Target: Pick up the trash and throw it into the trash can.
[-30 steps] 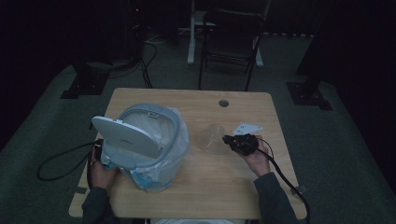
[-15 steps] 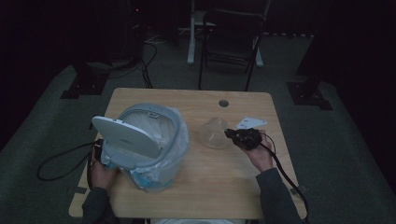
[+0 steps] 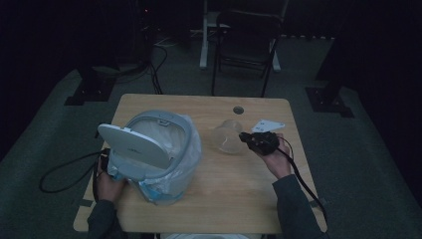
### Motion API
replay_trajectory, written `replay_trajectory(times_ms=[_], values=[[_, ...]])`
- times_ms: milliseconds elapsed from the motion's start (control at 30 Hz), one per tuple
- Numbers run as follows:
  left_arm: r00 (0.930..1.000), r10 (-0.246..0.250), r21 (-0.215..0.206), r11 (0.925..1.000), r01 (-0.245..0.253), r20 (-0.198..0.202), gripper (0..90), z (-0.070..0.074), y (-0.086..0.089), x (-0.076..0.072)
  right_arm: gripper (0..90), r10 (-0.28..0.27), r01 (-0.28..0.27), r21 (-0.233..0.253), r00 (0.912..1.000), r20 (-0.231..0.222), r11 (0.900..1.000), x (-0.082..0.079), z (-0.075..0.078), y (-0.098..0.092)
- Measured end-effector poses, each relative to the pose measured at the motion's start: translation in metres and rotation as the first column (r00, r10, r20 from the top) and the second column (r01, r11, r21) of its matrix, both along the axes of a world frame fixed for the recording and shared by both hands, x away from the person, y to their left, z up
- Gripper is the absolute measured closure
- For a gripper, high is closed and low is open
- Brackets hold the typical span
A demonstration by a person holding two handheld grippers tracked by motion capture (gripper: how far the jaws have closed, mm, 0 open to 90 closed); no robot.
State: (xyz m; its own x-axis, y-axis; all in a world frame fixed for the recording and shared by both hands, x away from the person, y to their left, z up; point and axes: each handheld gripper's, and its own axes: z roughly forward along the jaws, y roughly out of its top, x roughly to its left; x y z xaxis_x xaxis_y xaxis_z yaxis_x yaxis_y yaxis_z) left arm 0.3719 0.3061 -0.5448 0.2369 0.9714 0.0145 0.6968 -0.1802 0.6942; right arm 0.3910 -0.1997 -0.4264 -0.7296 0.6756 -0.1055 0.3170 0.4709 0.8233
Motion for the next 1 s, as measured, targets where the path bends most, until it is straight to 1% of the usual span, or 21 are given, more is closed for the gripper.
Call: replay_trajectory(times_ms=[267,633,1000], values=[[1.0000,0.000,0.000,1.0000,0.000,0.000,6.9,0.000,0.000,0.000,83.1,0.006,-0.006,-0.001,0.9999,0.015,1.000,0.004,0.009,0.003],[1.0000,0.000,0.000,1.0000,0.000,0.000,6.9,0.000,0.000,0.000,83.1,0.003,-0.003,0.005,0.9997,0.025,1.000,0.007,0.016,0.005],[1.0000,0.001,0.000,1.0000,-0.001,0.000,6.9,0.000,0.000,0.000,83.1,0.002,-0.002,-0.005,0.9992,0.039,1.000,0.010,0.027,0.007]])
